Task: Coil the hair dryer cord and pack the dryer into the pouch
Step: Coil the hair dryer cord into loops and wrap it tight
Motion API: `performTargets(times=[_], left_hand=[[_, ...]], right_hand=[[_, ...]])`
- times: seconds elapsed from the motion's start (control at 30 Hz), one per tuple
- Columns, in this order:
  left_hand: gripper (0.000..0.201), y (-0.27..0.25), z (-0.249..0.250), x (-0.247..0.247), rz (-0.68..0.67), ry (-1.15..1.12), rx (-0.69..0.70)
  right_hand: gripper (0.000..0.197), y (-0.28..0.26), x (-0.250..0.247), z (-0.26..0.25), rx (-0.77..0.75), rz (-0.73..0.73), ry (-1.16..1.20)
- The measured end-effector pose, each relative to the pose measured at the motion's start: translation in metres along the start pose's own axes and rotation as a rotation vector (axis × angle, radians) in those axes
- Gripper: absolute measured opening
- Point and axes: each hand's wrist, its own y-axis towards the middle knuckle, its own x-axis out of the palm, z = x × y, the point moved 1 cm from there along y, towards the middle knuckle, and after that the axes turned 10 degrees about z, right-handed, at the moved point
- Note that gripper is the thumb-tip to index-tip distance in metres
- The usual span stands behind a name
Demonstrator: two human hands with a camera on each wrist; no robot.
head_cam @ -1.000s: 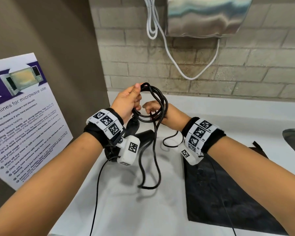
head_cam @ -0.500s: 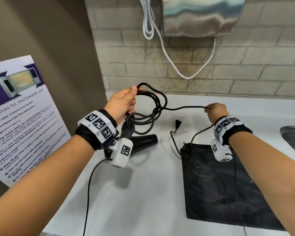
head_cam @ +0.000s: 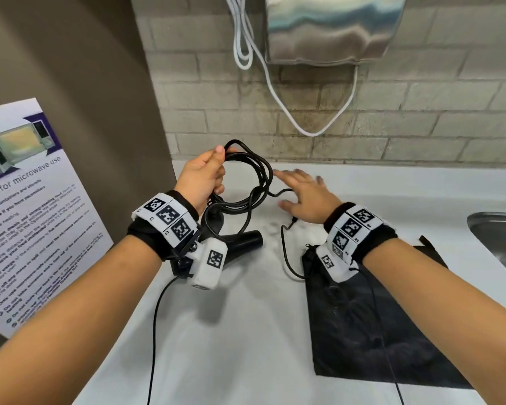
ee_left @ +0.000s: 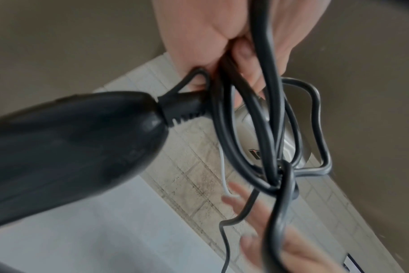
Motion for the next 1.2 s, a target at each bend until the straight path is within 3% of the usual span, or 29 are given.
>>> performTargets(times=[0.1, 0.17, 0.27, 0.43, 0.57, 0.67, 0.83, 0.97, 1.03, 1.1, 1.2], left_hand=[[0.026, -0.002, 0.000, -0.001, 0.002, -0.021, -0.008], [0.026, -0.003, 0.001, -0.002, -0.005, -0.054, -0.024], [0.026, -0.005, 0.001, -0.005, -0.038, -0.089, -0.058], [0.027, -0.012, -0.001, 0.001, -0.148, -0.086, -0.126], [0.027, -0.018, -0.004, 0.007, -0.164, -0.090, -0.158], [0.028, -0.015, -0.002, 0.003, -0.113, -0.091, -0.125], [0.028, -0.007, 0.007, -0.011, -0.006, -0.136, -0.125], [0.023, -0.005, 0.005, -0.010, -0.046, -0.089, -0.093], [0.022, -0.004, 0.002, -0.005, -0.076, -0.079, -0.070], [0.022, -0.002, 0.000, -0.002, -0.098, -0.069, -0.052], [0.020, 0.001, -0.001, -0.003, -0.101, -0.053, -0.038]], right_hand=[[0.035, 0.006, 0.006, -0.023, -0.178, 0.050, 0.299], [0.023, 0.008, 0.009, -0.030, -0.164, 0.076, 0.511], [0.022, 0.013, 0.007, -0.036, -0.101, 0.139, 0.719], [0.016, 0.033, -0.006, -0.048, -0.095, 0.197, 0.846], [0.029, 0.055, -0.002, -0.039, 0.064, 0.187, 0.664], [0.023, 0.059, 0.007, -0.009, 0.304, 0.222, 0.403], [0.034, 0.030, 0.015, 0.060, 0.623, 0.055, 0.002], [0.034, 0.004, 0.012, 0.089, 0.625, -0.061, -0.229], [0.033, 0.000, 0.011, 0.085, 0.617, -0.073, -0.217], [0.034, 0.000, 0.009, 0.073, 0.572, 0.011, -0.081], [0.029, 0.000, -0.003, 0.031, 0.358, 0.307, 0.281]])
